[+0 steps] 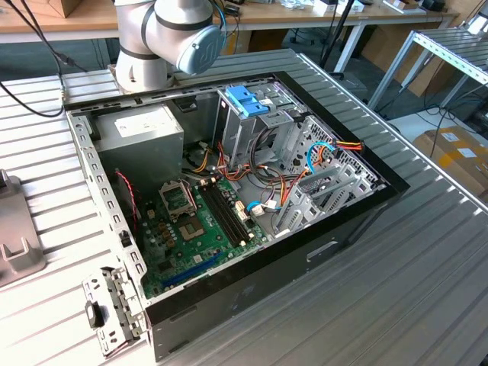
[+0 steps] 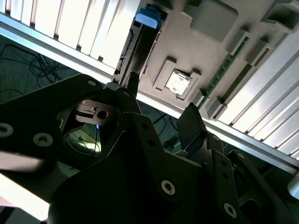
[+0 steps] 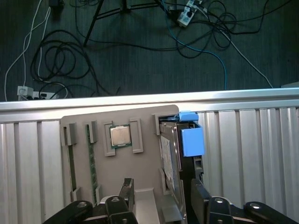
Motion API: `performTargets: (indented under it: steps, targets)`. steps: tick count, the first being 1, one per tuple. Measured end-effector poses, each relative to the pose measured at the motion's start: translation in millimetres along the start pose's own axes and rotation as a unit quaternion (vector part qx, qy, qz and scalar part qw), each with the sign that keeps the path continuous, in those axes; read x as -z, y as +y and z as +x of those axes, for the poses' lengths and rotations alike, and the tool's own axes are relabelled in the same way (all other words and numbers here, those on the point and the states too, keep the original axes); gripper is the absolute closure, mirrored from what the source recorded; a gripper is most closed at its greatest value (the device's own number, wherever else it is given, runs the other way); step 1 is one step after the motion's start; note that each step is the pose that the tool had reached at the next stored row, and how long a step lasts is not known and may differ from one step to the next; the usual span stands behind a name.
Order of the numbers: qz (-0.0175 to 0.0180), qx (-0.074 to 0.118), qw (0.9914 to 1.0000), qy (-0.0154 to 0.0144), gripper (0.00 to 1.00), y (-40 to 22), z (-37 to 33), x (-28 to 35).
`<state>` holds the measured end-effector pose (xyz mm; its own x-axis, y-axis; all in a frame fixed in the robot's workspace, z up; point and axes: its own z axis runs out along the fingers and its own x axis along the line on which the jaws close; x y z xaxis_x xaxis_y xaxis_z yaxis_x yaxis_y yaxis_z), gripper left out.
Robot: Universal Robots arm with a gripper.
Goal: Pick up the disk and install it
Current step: 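Pick up the disk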
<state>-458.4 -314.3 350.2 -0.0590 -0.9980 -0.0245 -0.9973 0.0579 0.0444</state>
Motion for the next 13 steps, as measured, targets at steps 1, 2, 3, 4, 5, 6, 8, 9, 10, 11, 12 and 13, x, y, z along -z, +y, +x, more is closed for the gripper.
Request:
performTargets:
  steps: [1, 2, 3, 4, 5, 6, 8, 9, 10, 11, 12, 13]
  targets:
    - [0.0, 0.0, 1.0, 0.0, 0.4, 0.1, -0.1, -0.1]
    - [0.0, 0.0, 1.0, 0.0, 0.4, 0.3, -0.3, -0.2]
    - [0.0, 0.0, 1.0, 0.0, 0.4, 0.3, -0.5, -0.4]
    - [0.0, 0.0, 1.0, 0.0, 0.4, 0.4, -0.6, -0.5]
    - [0.0, 0.0, 1.0, 0.0, 0.4, 0.5, -0.9, -0.6]
    - [0.0, 0.0, 1.0, 0.0, 0.4, 0.6, -1.0, -0.7]
    - [0.0, 0.0, 1.0, 0.0, 0.4, 0.7, -1.3, -0.9]
    - [0.0, 0.0, 1.0, 0.0, 0.4, 0.8, -1.4, -1.0]
    - [0.0, 0.0, 1.0, 0.0, 0.4, 0.9, -1.6, -1.1]
    - [0.0, 0.0, 1.0, 0.0, 0.4, 1.0, -1.7, -1.2]
    - [0.0, 0.0, 1.0, 0.0, 0.4, 1.1, -1.8, -1.3]
    - [0.0, 0.0, 1.0, 0.0, 0.4, 1.1, -1.9, -1.3]
